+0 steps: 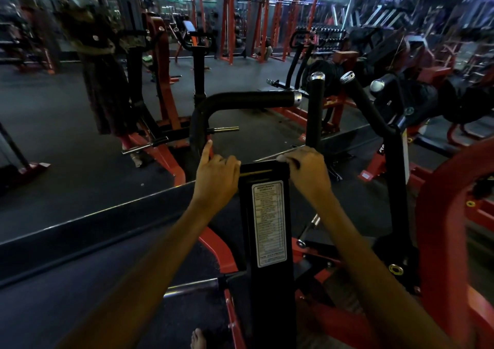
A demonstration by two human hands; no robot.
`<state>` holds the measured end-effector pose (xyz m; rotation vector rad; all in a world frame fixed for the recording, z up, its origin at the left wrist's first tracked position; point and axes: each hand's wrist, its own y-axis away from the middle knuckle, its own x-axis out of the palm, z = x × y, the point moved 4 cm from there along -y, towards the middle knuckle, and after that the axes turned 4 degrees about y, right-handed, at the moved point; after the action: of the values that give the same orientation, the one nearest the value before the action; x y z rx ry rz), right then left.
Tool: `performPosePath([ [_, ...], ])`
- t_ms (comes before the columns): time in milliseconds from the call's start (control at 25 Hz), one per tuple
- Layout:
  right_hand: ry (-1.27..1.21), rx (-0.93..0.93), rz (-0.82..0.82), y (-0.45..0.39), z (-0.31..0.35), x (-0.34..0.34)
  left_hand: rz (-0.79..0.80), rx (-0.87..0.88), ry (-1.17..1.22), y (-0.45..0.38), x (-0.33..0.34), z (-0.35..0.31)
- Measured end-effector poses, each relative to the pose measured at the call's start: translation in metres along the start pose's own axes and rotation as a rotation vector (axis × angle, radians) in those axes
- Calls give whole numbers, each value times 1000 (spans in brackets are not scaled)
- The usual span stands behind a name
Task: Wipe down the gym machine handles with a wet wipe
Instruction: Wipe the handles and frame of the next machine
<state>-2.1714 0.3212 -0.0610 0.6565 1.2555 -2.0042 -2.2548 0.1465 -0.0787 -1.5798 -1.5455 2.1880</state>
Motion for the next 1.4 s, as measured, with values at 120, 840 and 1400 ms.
performPosePath([
  [120,57,-44,121,-6,39,22,-53,40,-49,2,-2,-6],
  [840,-59,88,6,8,-25,-20,241,-90,232,-32,0,-35],
  [1400,-176,106,-250,4,-42,-28,368,1,6,-38,33,-72],
])
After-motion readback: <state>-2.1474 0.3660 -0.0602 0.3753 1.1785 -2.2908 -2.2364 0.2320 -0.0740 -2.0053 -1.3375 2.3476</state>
